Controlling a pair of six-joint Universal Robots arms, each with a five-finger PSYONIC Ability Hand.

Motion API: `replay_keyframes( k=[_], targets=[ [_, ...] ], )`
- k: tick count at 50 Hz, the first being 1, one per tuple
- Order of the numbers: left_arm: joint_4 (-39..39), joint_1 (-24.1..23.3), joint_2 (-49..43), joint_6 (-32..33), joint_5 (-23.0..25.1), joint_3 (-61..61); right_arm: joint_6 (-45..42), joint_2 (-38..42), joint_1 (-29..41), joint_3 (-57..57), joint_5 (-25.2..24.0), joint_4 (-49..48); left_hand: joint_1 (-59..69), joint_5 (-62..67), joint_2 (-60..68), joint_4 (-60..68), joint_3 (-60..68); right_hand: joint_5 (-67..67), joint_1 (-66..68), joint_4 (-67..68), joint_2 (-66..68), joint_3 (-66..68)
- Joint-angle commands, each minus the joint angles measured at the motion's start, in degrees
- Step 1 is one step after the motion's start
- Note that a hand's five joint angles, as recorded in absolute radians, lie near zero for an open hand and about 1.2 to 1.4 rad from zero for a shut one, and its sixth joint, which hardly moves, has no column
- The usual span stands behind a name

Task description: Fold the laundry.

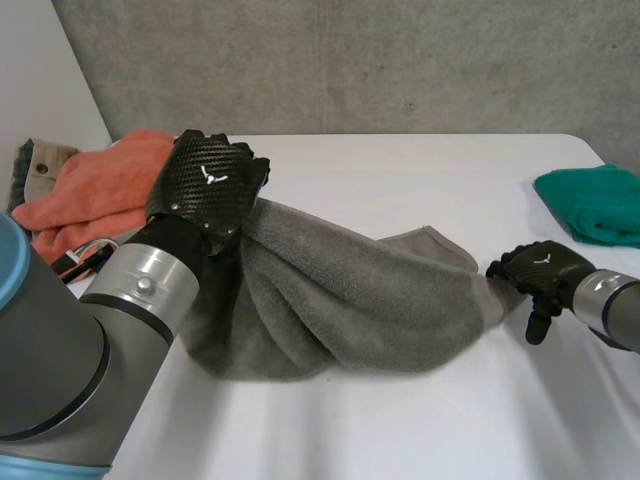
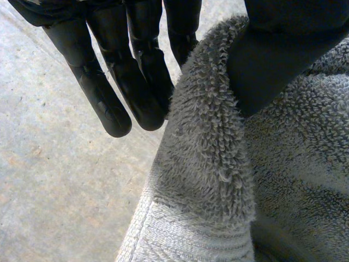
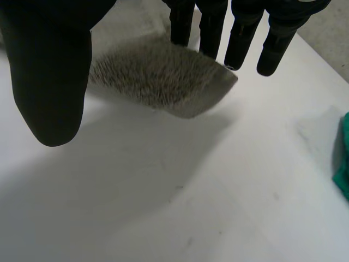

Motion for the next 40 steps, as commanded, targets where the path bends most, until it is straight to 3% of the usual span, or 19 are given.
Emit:
replay_keyframes(
  k=[1, 4, 6, 8, 15, 20, 24, 28, 31, 34, 40],
  targets=[
    [-0.1, 0.1, 0.5, -0.1, 0.0, 0.0, 1.4, 4.0, 0.3, -2.4, 0.1, -4.2, 14.1, 14.3, 11.3, 11.3, 11.5, 6.1, 6.6, 6.5, 7.2, 6.4],
    [-0.2, 0.0, 1.2, -0.1, 0.0, -0.2, 3.3, 3.6, 0.3, -2.5, -0.1, -4.5, 14.1, 14.3, 11.3, 11.3, 11.5, 12.5, 13.0, 12.9, 13.5, 12.8],
    [-0.1, -0.1, 1.8, 0.0, 0.0, -0.8, 5.5, 2.5, 0.6, -3.0, -0.6, -4.5, 14.1, 14.3, 11.3, 11.3, 11.5, 30.1, 30.6, 30.5, 31.2, 30.4],
    [0.0, -0.1, 2.2, 0.0, 0.0, -0.9, 6.7, 1.6, 0.6, -3.3, -0.9, -4.6, 14.1, 14.3, 11.3, 11.3, 11.5, 60.9, 61.4, 61.3, 62.0, 61.2],
    [-0.2, 0.3, 3.3, 0.0, -0.1, -0.8, 9.1, -1.7, 0.5, -4.0, -2.3, -3.6, 14.1, 14.3, 11.3, 11.3, 11.5, 61.1, 61.6, 61.5, 62.1, 61.4],
    [-1.7, 1.0, 8.0, 0.0, -0.1, -0.4, 7.8, -15.2, -0.1, -6.6, -3.2, 3.4, 14.1, 14.3, 11.3, 11.3, 11.5, 61.1, 61.6, 61.5, 62.1, 61.4],
    [-4.8, 2.8, 12.3, 0.2, 0.2, 0.0, 0.3, -25.2, -1.7, -11.5, -3.5, 15.7, 14.1, 14.3, 11.3, 11.3, 11.5, 61.1, 61.6, 61.5, 62.1, 61.4],
    [-11.9, 5.1, 14.7, 0.0, 0.6, 1.0, -11.6, -29.1, -4.0, -12.0, -2.1, 25.0, 14.1, 14.3, 11.3, 11.3, 11.5, 61.1, 61.6, 61.5, 62.1, 61.4],
    [-15.7, 4.9, 13.8, 0.0, 0.8, 0.7, -17.1, -29.7, -3.8, -11.3, -1.7, 29.0, 14.1, 14.3, 11.3, 11.3, 11.5, 61.1, 61.6, 61.5, 62.1, 61.4],
    [-16.8, 4.7, 11.2, 0.0, 1.0, 0.1, -16.5, -29.0, -2.8, -10.7, -1.2, 29.2, 14.1, 14.3, 11.3, 11.3, 11.5, 61.1, 61.6, 61.5, 62.1, 61.4],
    [-15.3, 5.0, -5.4, 0.2, 0.9, 4.1, -12.3, -18.6, 4.9, -12.0, 4.7, 24.8, 14.1, 14.3, 11.3, 11.3, 11.5, 61.1, 61.6, 61.5, 62.1, 61.4]
  ],
)
